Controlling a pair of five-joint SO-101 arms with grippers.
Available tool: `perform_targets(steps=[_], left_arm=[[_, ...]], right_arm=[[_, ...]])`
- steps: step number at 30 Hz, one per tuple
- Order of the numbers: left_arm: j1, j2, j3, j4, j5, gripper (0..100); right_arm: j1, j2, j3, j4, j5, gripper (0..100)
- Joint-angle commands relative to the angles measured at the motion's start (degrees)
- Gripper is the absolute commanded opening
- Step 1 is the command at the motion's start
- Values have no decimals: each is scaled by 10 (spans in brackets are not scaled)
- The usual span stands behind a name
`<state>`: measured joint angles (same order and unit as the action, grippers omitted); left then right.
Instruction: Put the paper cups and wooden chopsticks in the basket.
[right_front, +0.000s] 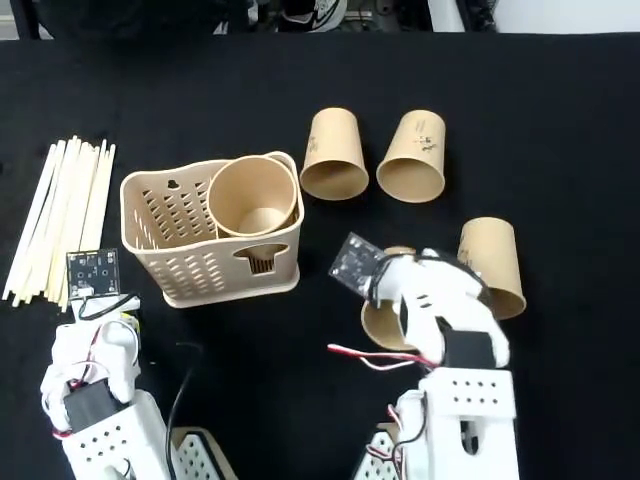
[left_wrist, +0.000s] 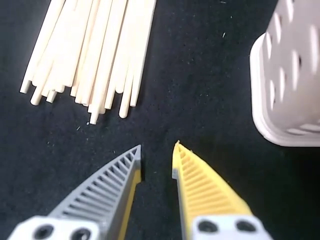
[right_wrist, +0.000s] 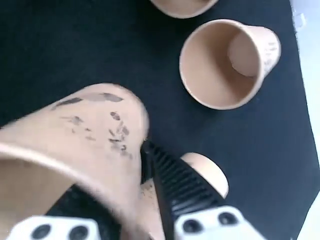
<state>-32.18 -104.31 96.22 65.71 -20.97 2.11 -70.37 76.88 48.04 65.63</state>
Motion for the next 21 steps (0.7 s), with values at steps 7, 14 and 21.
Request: perform_targets(steps=[7,14,21], left_arm=[[6,-2,11,-4,-4,113],[6,-2,11,-4,-4,113],[6,-2,11,-4,-4,113]], right_arm=[[1,15,-310,208,-180,11],[-102,121,-564,290,-386,11],[-220,303,-817,324,-500,11]])
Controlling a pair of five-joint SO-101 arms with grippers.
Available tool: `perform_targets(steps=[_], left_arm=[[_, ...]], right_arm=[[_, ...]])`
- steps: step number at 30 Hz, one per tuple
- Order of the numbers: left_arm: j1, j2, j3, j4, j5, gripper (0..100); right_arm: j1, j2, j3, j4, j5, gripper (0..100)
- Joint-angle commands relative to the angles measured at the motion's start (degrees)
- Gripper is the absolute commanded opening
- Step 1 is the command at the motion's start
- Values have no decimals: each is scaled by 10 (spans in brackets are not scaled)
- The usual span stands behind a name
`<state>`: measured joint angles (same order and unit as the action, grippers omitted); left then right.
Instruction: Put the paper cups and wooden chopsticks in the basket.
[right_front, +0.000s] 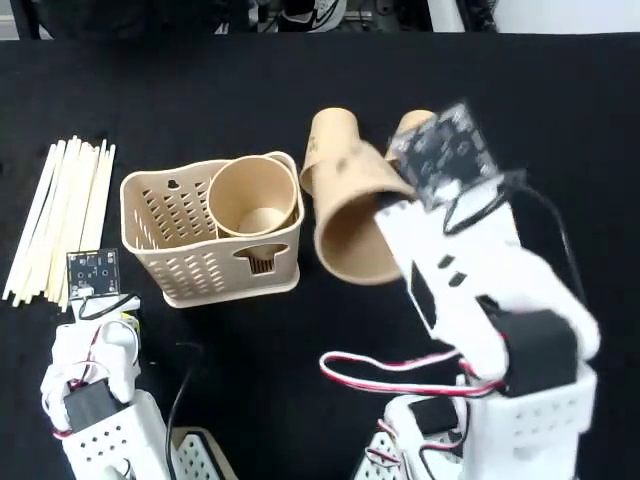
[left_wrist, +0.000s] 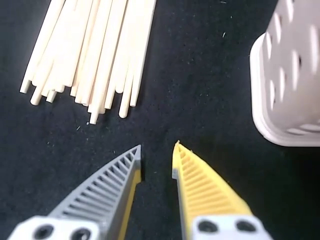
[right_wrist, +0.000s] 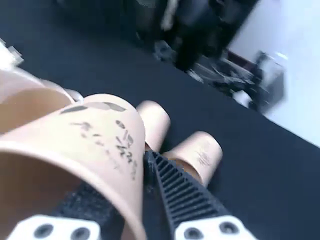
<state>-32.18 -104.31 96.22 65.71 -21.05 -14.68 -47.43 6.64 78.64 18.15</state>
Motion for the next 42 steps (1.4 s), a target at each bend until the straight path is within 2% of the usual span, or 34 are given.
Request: perform_targets(steps=[1,7,18,26,42], left_arm=[[6,-2,11,-5,-4,113],[6,-2,11,-6,-4,112],[6,-2,11,-6,-4,112],[6,-2,11,-7,-4,113],[6,-2,11,-7,-4,113]], right_arm=[[-73,106,-147,29,-33,11],[-146,291,-304,69,-42,11],[-134,524,-436,168,-40,12],[-135,561,-486,220,-38,15],[-114,528,-482,226,3,35]])
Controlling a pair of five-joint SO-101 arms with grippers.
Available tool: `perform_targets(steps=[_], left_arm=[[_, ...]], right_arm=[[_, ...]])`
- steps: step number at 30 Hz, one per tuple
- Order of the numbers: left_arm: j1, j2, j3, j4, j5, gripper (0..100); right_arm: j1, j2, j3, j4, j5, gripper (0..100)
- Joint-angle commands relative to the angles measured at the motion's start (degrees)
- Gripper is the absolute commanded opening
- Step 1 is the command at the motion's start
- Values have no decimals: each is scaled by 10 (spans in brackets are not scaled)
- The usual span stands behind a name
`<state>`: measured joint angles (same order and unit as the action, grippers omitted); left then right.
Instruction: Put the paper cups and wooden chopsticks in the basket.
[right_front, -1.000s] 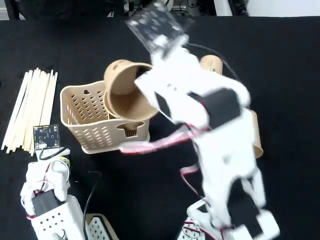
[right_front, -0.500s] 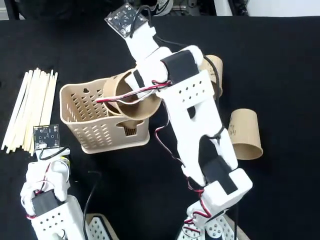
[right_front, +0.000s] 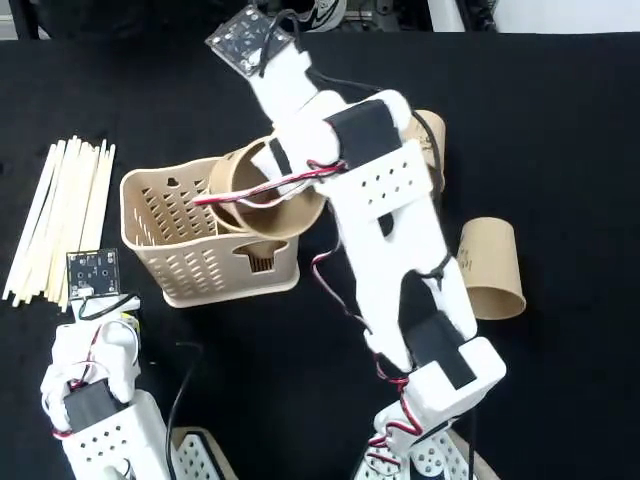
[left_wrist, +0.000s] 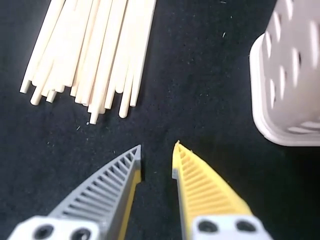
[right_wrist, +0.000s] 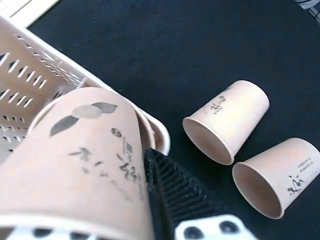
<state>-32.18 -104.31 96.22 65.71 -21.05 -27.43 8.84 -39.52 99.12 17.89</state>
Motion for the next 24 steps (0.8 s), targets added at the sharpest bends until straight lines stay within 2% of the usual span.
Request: perform_targets(steps=[1,6,9,20,24], left_arm=[[6,-2,11,-7,-4,113],[6,-2,11,-7,-4,113],[6,-2,11,-6,-4,113],[6,-2,11,-6,-4,113],[6,-2,11,-6,-4,113]], right_arm=[[13,-44,-15,21,5,60],[-24,-87,54,21,40,234],[-36,-95,77,18,41,297],[-22,-81,-3,16,42,302],[-46,-80,-51,7,41,301]])
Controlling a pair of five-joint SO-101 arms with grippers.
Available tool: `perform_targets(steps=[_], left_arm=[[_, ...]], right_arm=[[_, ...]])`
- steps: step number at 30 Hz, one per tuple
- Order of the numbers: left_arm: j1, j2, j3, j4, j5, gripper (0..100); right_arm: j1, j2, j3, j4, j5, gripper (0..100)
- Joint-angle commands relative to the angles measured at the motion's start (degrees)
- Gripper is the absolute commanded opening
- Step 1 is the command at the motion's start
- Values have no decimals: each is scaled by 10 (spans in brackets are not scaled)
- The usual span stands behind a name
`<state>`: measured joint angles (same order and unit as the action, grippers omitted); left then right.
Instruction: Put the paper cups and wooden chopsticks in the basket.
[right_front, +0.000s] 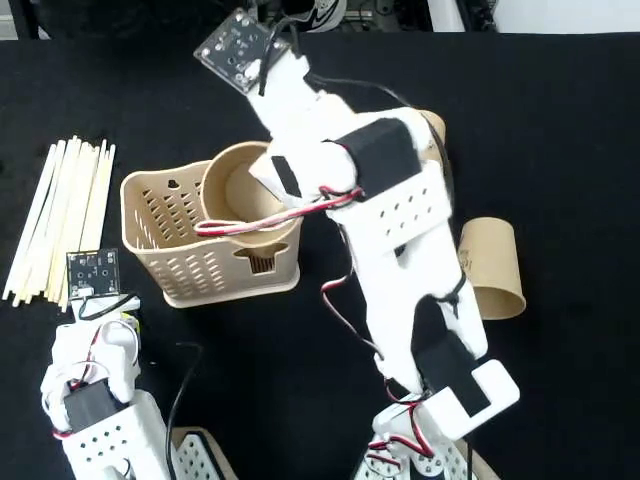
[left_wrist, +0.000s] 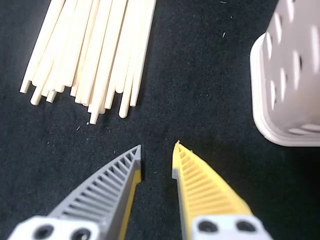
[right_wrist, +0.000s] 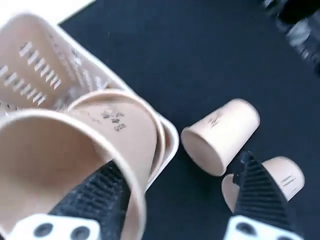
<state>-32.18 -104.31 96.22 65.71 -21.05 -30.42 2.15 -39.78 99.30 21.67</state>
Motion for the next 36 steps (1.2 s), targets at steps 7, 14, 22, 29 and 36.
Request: perform_targets(steps=[7,14,22,29,36], left_arm=[[6,-2,11,-6,-4,113],[6,-2,11,-6,-4,113],[6,-2,11,-4,-4,113],[6,-2,11,-4,-4,113],[6,-2,11,-4,-4,113]], right_arm=[[-44,-5,-30,-58,4,301],[29,-19,-51,-23,23,301],[140,-55,42,6,176,301],[215,-59,295,-183,214,300],[215,-56,528,-459,232,300]])
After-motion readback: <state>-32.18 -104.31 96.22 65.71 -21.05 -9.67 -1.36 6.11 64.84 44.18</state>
